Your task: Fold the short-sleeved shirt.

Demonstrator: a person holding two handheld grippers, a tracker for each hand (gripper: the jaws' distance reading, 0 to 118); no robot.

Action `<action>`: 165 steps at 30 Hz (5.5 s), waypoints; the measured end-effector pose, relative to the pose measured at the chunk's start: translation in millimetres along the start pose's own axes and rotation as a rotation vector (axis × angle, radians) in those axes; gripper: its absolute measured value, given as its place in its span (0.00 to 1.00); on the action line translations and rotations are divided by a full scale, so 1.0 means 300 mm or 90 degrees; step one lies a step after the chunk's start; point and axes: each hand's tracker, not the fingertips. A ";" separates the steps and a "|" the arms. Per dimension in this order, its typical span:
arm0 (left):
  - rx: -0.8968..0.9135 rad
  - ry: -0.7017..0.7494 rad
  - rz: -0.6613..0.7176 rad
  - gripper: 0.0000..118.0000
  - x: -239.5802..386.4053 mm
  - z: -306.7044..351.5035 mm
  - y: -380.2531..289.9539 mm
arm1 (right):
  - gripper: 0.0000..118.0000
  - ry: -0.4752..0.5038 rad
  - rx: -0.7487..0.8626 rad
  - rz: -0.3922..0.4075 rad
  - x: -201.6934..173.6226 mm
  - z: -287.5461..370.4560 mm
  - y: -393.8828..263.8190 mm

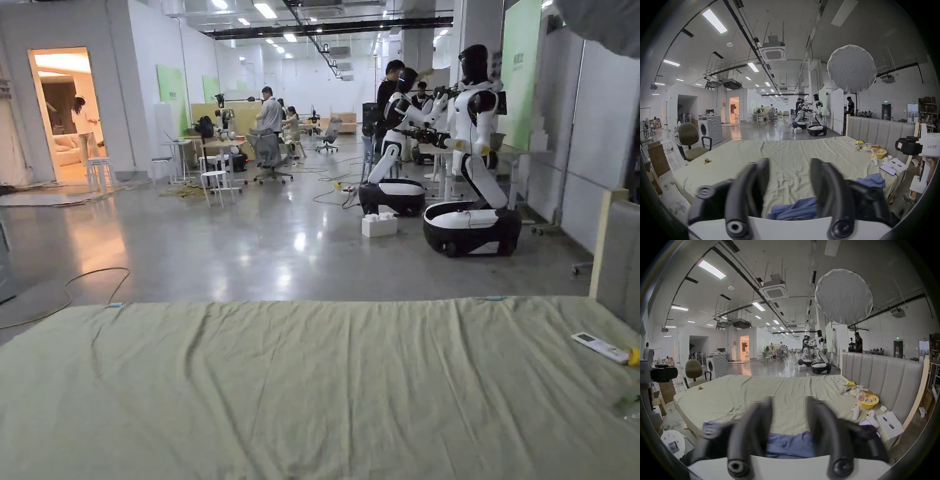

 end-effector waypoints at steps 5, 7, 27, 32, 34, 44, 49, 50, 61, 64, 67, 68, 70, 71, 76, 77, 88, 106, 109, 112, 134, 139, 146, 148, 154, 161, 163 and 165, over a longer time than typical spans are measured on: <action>0.038 -0.047 0.045 0.00 -0.001 0.027 0.033 | 0.06 0.011 -0.007 0.009 -0.028 -0.007 0.007; 0.025 -0.038 0.030 0.00 0.009 0.023 0.045 | 0.03 0.007 -0.008 0.009 -0.034 -0.008 0.002; -0.214 -0.098 0.307 0.72 -0.306 -0.343 -0.359 | 0.03 0.027 -0.112 -0.051 -0.018 -0.065 -0.073; -0.338 -0.108 0.386 0.72 -0.375 -0.506 -0.627 | 0.03 0.022 -0.140 -0.078 -0.014 -0.063 -0.117; -0.336 -0.087 0.517 0.72 -0.414 -0.543 -0.687 | 0.03 0.013 -0.150 -0.074 -0.017 -0.058 -0.113; -0.379 -0.199 0.735 0.65 -0.440 -0.676 -0.895 | 0.03 -0.007 -0.170 -0.090 0.009 -0.045 -0.141; -0.435 -0.165 0.719 0.13 -0.348 -0.692 -0.870 | 0.03 -0.016 -0.168 -0.070 0.003 -0.035 -0.118; -0.426 -0.169 0.722 0.13 -0.364 -0.688 -0.841 | 0.03 -0.018 -0.170 -0.066 0.003 -0.034 -0.116; -0.311 -0.059 0.574 0.11 -0.537 -0.592 -0.526 | 0.03 -0.018 -0.179 -0.102 0.038 -0.024 -0.173; -0.326 -0.102 0.456 0.11 -0.552 -0.619 -0.528 | 0.03 -0.009 -0.187 -0.117 0.041 -0.025 -0.204; -0.328 -0.183 0.444 0.11 -0.354 -0.634 -0.457 | 0.03 -0.009 -0.180 -0.118 0.029 -0.014 -0.210; -0.338 -0.194 0.417 0.11 -0.267 -0.655 -0.445 | 0.03 -0.010 -0.179 -0.119 0.027 -0.010 -0.208; -0.365 -0.211 0.371 0.11 -0.066 -0.708 -0.444 | 0.03 -0.015 -0.176 -0.114 0.032 0.005 -0.213; -0.382 -0.227 0.359 0.11 0.012 -0.734 -0.457 | 0.03 -0.020 -0.172 -0.107 0.033 0.017 -0.211; -0.467 -0.222 0.322 0.11 0.323 -0.843 -0.550 | 0.03 -0.046 -0.170 -0.120 0.077 0.093 -0.195; -0.476 -0.235 0.301 0.11 0.367 -0.859 -0.568 | 0.03 -0.052 -0.169 -0.120 0.091 0.111 -0.194; -0.372 -0.257 0.483 0.51 0.195 -0.835 -0.507 | 0.03 -0.092 -0.195 -0.172 0.195 0.133 -0.255; -0.505 -0.290 0.309 0.13 0.394 -0.814 -0.652 | 0.03 -0.078 -0.211 -0.163 0.170 0.136 -0.264; -0.422 -0.303 0.342 0.71 0.234 -0.783 -0.588 | 0.03 -0.074 -0.214 -0.178 0.172 0.127 -0.272; -0.431 -0.288 0.424 0.82 0.029 -0.778 -0.566 | 0.03 -0.064 -0.215 -0.181 0.167 0.119 -0.278; -0.442 -0.203 0.664 0.13 -0.064 -0.723 -0.634 | 0.03 -0.054 -0.214 -0.188 0.149 0.118 -0.272; -0.402 -0.142 0.520 0.13 -0.255 -0.674 -0.458 | 0.03 -0.040 -0.209 -0.196 0.159 0.098 -0.288; -0.358 -0.106 0.245 0.13 -0.171 -0.652 -0.268 | 0.03 -0.018 -0.222 -0.212 0.177 0.048 -0.333; -0.358 -0.124 0.232 0.13 -0.026 -0.678 -0.269 | 0.03 -0.015 -0.217 -0.212 0.177 0.055 -0.328; -0.463 -0.194 0.143 0.13 0.440 -0.800 -0.478 | 0.03 -0.038 -0.204 -0.225 0.185 0.140 -0.322; -0.462 -0.305 0.334 0.63 0.470 -0.795 -0.522 | 0.03 -0.053 -0.219 -0.260 0.212 0.178 -0.360; -0.392 -0.289 0.341 0.63 0.403 -0.753 -0.460 | 0.03 -0.053 -0.222 -0.257 0.214 0.176 -0.364; -0.375 -0.217 0.332 0.62 0.342 -0.752 -0.446 | 0.03 -0.048 -0.223 -0.259 0.218 0.169 -0.371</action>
